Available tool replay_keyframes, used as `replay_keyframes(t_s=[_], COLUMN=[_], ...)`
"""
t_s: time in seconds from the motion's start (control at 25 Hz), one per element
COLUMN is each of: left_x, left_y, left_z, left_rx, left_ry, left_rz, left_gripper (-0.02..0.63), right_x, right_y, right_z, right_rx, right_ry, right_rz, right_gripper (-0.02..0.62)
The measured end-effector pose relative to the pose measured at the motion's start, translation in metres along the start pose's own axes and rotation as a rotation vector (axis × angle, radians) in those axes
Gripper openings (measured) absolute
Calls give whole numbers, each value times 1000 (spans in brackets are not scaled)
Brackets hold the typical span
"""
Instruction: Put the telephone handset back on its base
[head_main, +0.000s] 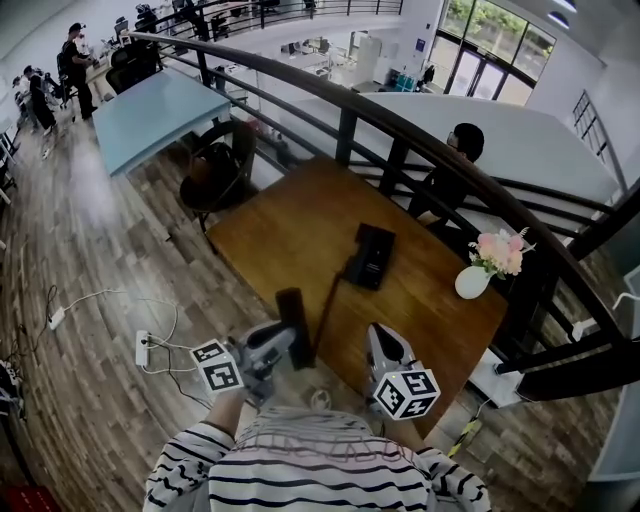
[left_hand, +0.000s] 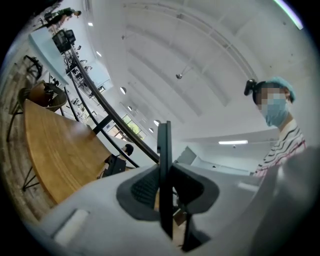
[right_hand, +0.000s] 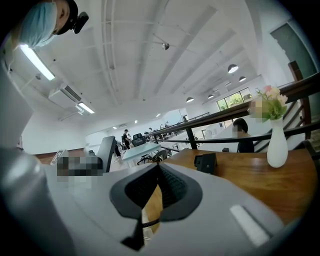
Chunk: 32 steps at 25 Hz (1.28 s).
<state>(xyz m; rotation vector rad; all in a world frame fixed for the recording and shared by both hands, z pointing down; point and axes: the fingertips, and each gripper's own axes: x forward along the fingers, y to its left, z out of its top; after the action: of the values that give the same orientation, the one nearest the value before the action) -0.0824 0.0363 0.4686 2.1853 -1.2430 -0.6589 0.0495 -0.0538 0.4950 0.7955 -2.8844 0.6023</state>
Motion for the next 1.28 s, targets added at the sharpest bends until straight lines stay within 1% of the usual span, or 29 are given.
replay_keyframes(t_s=[0.12, 0.28, 0.52, 0.68, 0.88, 1.28], left_x=[17, 38, 63, 85, 116, 167], left_y=[8, 20, 53, 80, 108, 161], left_z=[0, -5, 7, 19, 44, 76], left_rx=[2, -10, -32, -50, -55, -73], left_ry=[1, 22, 45, 87, 164, 309], left_rz=[12, 17, -13, -52, -134, -272], left_gripper=[75, 77, 77, 77, 75, 77], right_x=[5, 11, 37, 55, 81, 118], right_y=[-15, -36, -54, -65, -72, -85], right_z=[4, 2, 3, 9, 22, 38], right_rx=[-2, 14, 28, 38, 51, 78], right_ry=[4, 20, 32, 24, 3, -44], right_rz=[15, 5, -23, -74, -145, -289], right_gripper=[0, 0, 0, 0, 0, 0])
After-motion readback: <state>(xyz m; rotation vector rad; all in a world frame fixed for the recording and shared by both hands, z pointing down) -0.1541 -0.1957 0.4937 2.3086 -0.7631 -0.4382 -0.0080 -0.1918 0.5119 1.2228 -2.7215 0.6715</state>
